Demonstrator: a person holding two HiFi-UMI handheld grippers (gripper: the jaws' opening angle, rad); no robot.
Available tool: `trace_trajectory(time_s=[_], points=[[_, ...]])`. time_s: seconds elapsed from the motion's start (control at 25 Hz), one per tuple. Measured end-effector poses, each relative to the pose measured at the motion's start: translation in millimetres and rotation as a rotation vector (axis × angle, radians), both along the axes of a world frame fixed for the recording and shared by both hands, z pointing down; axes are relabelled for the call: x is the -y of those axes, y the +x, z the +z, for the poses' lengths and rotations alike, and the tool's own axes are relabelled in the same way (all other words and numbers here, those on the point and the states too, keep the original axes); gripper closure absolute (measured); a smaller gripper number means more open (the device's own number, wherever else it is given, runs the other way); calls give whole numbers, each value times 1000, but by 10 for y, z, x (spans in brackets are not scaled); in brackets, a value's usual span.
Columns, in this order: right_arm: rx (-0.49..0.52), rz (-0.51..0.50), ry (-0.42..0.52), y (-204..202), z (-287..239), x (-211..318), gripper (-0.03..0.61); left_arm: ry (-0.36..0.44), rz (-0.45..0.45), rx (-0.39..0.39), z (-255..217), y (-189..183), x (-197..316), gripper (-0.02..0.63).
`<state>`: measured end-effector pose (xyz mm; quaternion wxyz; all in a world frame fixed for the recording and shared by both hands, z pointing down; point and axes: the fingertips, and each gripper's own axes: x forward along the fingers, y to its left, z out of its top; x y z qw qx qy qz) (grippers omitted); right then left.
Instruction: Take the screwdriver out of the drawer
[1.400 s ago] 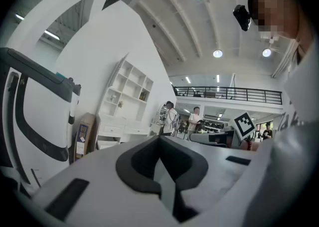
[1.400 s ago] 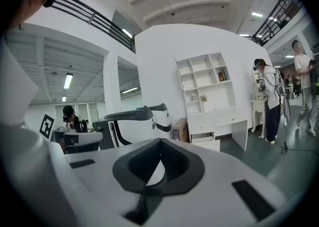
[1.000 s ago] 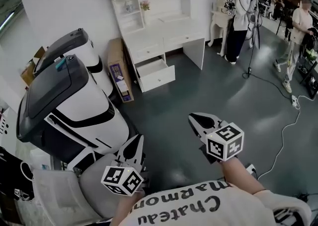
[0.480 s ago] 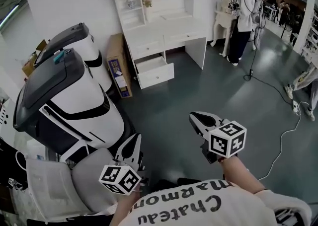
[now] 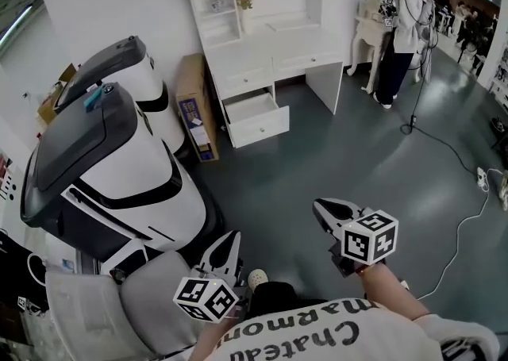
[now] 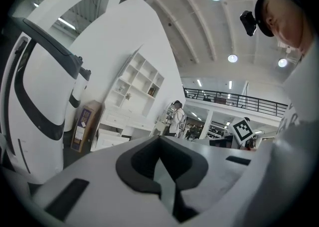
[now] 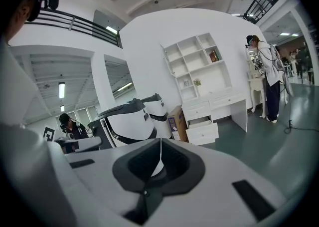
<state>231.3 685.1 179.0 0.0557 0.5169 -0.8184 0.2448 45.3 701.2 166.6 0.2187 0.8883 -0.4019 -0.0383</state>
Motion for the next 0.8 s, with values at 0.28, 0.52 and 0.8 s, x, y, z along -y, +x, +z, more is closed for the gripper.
trace_trajectory(time_s=[0.28, 0.52, 0.8], points=[[8, 22, 16, -347, -95, 1083, 549, 43, 44, 17, -199, -263, 1118, 592], [26, 12, 45, -750, -241, 1933, 549, 75, 50, 31, -391, -604, 1953, 592], [54, 20, 67, -1077, -259, 2647, 549, 101, 57, 48, -446, -946, 2574, 592]])
